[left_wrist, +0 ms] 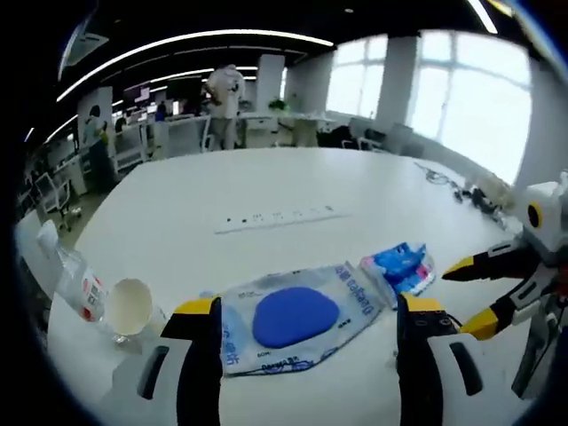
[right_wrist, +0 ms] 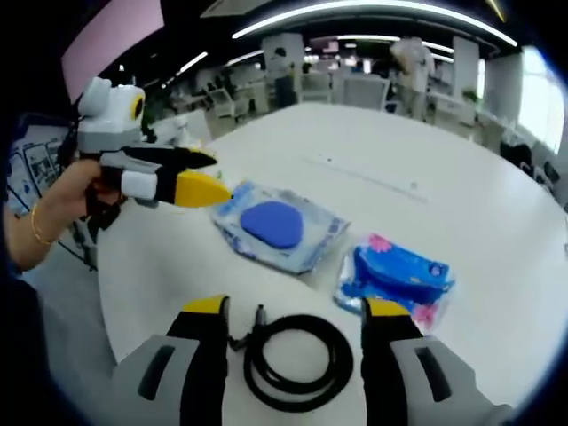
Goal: Arrange the tabletop items into an orderly group along one side of the table until the central work area is clear of visible clutter.
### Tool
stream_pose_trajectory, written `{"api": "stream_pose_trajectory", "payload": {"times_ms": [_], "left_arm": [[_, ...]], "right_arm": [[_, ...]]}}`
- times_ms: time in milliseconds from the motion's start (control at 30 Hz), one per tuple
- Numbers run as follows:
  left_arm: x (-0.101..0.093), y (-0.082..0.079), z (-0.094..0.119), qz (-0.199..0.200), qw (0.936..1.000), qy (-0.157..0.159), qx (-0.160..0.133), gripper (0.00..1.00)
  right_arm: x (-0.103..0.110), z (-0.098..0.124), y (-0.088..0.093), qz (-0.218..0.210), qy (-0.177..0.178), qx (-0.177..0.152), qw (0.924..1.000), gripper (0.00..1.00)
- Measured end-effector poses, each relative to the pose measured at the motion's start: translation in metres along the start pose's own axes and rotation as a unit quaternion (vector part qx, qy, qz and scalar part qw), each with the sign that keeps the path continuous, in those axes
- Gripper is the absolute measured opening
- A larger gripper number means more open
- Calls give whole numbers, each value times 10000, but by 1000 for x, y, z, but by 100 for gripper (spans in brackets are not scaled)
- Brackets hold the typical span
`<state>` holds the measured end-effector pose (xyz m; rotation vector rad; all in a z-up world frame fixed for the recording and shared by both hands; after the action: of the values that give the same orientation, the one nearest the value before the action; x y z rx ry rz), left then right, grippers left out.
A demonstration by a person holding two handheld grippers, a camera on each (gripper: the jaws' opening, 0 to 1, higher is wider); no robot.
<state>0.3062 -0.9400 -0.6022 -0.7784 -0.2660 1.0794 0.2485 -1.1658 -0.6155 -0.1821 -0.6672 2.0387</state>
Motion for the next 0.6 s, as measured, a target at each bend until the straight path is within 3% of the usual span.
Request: {"api": "stream_pose_trajectory", "payload": {"times_ms": [233,467,600], "left_arm": [[-21,15,-1,139,9987,479,-47,88],[-34,34,-5,212,9977,642,32,89],[-45,46,-12,124,9971,715,220,85]], "right_arm": [[6,4,18,-156,88,-24,9998,60],[7,4,33,-366,187,-54,9991,59],[2,3,43,-587,247,-67,9979,58]]}}
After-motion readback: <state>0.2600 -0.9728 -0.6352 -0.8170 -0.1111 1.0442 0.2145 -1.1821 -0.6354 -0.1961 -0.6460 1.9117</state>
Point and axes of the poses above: the point that each gripper's makers call its tool centre point, and the gripper's own axes: z roughly backward along the fingers, x roughly to its left, y roughly out of its underside, the point moved 10 cm from there along z, roughly backward along the fingers, and after that the axes turned 14 degrees about x, right-handed, at the moved point
